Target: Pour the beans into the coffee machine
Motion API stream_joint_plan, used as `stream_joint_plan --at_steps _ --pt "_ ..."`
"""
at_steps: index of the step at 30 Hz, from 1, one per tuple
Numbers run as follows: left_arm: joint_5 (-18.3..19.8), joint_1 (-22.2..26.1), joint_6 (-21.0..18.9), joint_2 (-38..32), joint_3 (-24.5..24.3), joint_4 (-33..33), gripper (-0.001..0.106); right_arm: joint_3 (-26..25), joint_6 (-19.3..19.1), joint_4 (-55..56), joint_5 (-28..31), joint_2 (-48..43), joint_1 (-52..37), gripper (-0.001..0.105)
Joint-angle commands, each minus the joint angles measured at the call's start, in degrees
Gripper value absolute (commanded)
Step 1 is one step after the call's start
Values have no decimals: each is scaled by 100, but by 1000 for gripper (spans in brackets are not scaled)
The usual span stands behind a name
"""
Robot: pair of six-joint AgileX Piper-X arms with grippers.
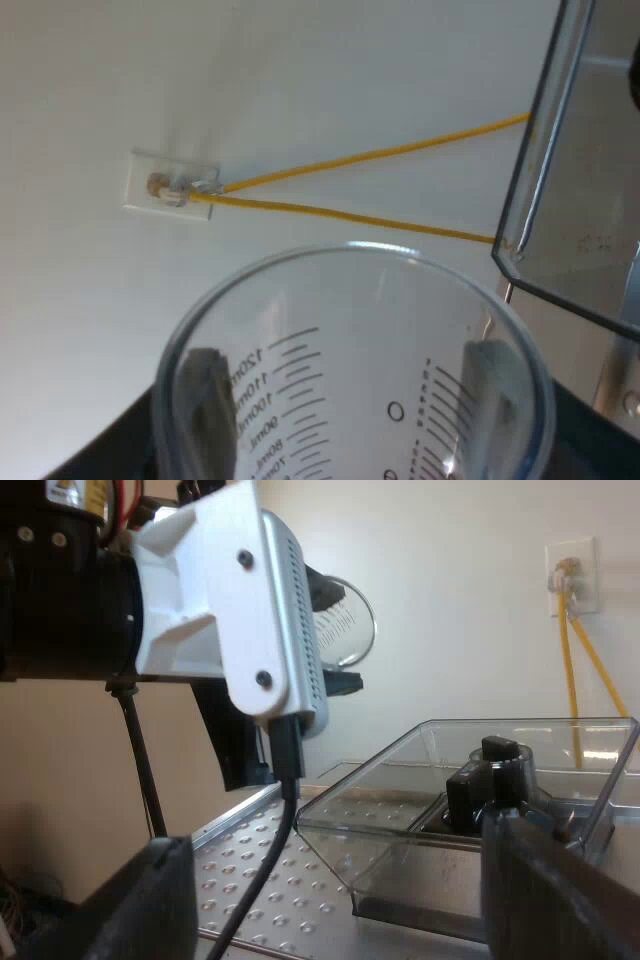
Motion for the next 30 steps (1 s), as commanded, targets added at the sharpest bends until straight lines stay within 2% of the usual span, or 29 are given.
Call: stream_joint_plan --at_steps 1,4,6,12,15,18,26,30 --pt "-2 -4 234 5 -57 -98 31 -40 4 -87 -49 -77 9 62" --pt "46 -4 596 15 -57 -98 31 -40 4 -75 -49 -77 9 62" --pt "226 -4 898 15 -57 -98 31 -40 4 -75 -49 -77 9 62" --pt "294 -4 949 44 -57 -98 31 -40 22 -75 -49 -77 9 62" --pt "337 -4 1529 84 -57 -98 31 -40 22 -75 -49 -77 9 62" --pt "337 -4 1782 109 -57 -98 31 -40 73 -75 -49 -122 9 62" --pt "325 -4 2169 169 -57 -98 31 -40 141 66 -49 -220 9 62" --pt "47 -4 2158 185 -57 -108 31 -40 141 66 -49 -220 9 62"
